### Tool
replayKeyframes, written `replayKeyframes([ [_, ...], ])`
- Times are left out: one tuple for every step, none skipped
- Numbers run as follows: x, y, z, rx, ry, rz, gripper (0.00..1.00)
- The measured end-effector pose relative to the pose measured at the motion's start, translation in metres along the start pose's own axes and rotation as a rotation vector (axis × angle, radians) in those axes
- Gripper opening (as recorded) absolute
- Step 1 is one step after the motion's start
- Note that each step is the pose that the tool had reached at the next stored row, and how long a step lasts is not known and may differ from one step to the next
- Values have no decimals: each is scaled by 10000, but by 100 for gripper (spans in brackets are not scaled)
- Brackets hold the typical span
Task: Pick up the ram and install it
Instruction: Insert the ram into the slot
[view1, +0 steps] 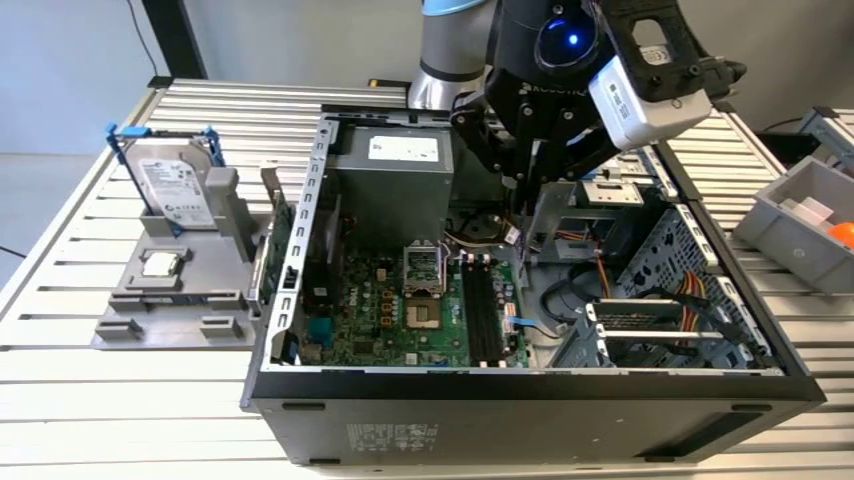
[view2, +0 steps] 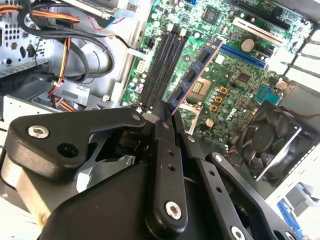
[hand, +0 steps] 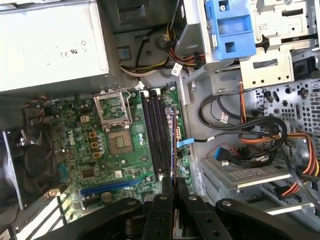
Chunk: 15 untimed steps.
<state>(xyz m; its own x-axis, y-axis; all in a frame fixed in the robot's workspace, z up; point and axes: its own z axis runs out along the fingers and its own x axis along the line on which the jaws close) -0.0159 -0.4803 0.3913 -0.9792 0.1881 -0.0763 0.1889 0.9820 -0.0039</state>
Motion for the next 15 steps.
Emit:
replayKeyframes([
  [0, 0, 0, -1, 0, -1, 0],
  [0, 0, 0, -2, 0, -2, 0],
  [0, 0, 0, -1, 0, -3, 0],
  [0, 0, 1, -2, 0, -3, 0],
  [0, 0, 0, -1, 0, -3, 0],
  [1, 0, 1, -3, 0, -3, 0],
  [1, -1, 2, 0, 0, -3, 0],
  [1, 0, 6, -1, 1, -3, 0],
  [2, 0, 13, -1, 1, -2, 0],
  [3, -1, 28, -4, 1, -2, 0],
  [4, 0, 42, 0, 1, -2, 0],
  [5, 0, 59, 0, 1, -1, 0],
  [6, 0, 78, -3, 1, -2, 0],
  [6, 1, 95, -1, 1, -3, 0],
  [6, 1, 114, 0, 2, -3, 0],
])
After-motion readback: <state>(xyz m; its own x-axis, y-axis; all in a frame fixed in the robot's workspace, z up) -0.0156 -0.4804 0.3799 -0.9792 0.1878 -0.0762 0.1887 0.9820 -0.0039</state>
